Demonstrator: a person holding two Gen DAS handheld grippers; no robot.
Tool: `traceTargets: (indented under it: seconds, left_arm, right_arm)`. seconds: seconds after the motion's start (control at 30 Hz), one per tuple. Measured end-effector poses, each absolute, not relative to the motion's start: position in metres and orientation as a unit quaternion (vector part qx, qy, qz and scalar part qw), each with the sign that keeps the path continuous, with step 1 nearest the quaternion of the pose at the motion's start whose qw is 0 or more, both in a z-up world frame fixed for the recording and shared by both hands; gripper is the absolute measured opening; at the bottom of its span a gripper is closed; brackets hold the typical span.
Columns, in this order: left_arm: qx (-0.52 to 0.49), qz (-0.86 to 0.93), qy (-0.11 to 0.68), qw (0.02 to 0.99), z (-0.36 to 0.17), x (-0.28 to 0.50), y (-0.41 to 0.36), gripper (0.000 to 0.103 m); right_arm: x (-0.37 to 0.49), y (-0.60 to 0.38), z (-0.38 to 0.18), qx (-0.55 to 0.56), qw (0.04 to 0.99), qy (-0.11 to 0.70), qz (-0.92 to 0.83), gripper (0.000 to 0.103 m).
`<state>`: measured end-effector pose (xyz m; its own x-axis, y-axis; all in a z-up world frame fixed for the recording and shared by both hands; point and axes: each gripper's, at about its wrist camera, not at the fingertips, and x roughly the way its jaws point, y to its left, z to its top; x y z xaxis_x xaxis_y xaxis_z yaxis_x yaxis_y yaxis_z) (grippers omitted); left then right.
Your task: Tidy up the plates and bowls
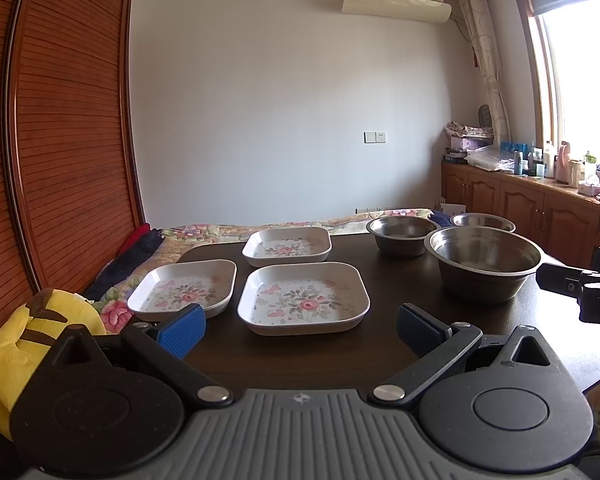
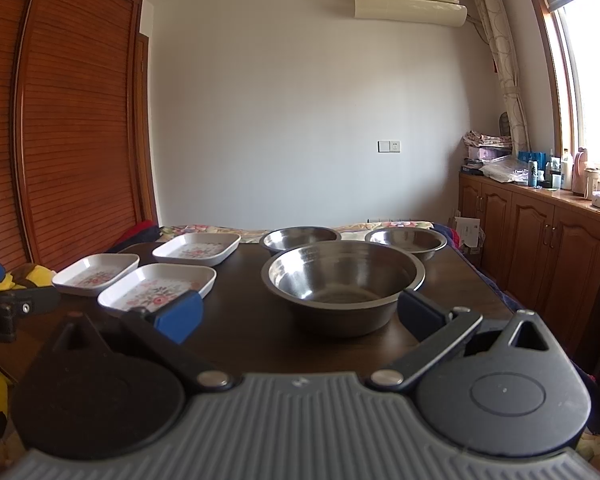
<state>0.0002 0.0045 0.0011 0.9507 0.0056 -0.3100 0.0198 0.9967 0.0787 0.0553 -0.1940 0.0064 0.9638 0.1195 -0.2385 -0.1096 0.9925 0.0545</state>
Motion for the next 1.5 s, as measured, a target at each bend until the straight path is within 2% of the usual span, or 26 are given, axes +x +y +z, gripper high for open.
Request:
traceTargets:
  seconds: [0.83,1.4,1.47,1.5]
  left_arm:
    - [0.06,-0.006,0.213,0.975,-0.014,0.025,0.031,0.102]
    - [0.042,-0.02,0.219,0.975,0.006,0.045,0.067,0.081]
    - [0.04,-0.028,0.22,0.974,0.009,0.049,0.069,0.078]
    - [0.041,-0.03,0.222,0.974,0.009,0.052,0.069,0.076]
  right_arm:
    - [0.087,-0.162,0.015,-0.005,0.976,0.144,0.162,0.103]
    - [0.122,-0.123,0.027,-0.029,0.964,0.161,0.21,0.102]
    - [0.129,-0.119,0.026,-0.027,0.961,0.165,0.219,0.098]
    - [0.132,-0.116,0.025,-0.028,0.96,0.168,0.222,0.089]
